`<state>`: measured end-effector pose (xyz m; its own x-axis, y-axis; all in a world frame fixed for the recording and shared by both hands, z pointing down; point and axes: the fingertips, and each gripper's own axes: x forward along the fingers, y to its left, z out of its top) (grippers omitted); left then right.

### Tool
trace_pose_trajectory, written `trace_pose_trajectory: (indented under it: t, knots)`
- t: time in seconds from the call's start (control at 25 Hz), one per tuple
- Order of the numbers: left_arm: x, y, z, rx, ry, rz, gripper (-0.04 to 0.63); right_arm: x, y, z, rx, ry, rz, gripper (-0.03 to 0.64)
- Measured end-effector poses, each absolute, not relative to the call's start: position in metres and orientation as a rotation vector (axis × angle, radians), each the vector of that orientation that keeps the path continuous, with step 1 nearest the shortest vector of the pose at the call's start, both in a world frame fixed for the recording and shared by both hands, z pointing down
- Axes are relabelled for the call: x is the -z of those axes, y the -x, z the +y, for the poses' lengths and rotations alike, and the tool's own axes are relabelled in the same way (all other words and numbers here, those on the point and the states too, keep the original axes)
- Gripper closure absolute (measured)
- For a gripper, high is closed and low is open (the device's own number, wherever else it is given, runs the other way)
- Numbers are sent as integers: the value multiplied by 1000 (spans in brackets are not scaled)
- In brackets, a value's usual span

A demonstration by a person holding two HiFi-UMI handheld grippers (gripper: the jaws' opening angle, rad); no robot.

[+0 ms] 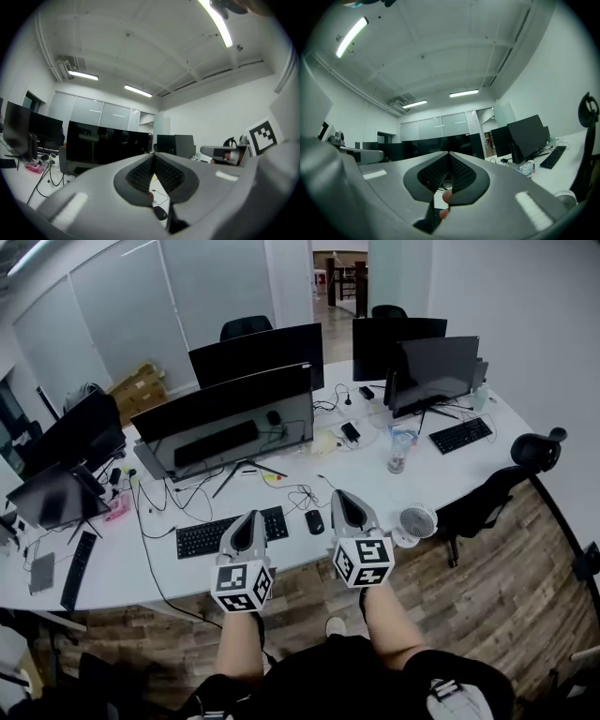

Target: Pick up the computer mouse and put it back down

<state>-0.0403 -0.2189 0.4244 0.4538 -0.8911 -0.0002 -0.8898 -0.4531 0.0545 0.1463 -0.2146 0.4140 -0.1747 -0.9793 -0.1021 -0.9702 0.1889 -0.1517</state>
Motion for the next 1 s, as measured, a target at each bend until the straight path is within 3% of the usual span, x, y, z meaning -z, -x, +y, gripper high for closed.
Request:
trace_pose_trajectory:
  t: [0.36, 0.72, 0.84, 1.0]
  knots:
    - [-454, 12, -285, -53, -2564, -1667, 544, -450, -167, -311, 151, 1918, 2345, 621]
    - [-474, 33, -322, -84, -2501, -1697, 543, -499, -146, -366, 234, 1994, 2347, 621]
    - [-477, 45, -330, -103, -2491, -1706, 543, -519, -135, -381, 336, 1958, 2380, 473]
    - [-475, 61, -342, -100, -2482, -1720, 543, -548, -124, -396, 395, 1994, 2425, 402]
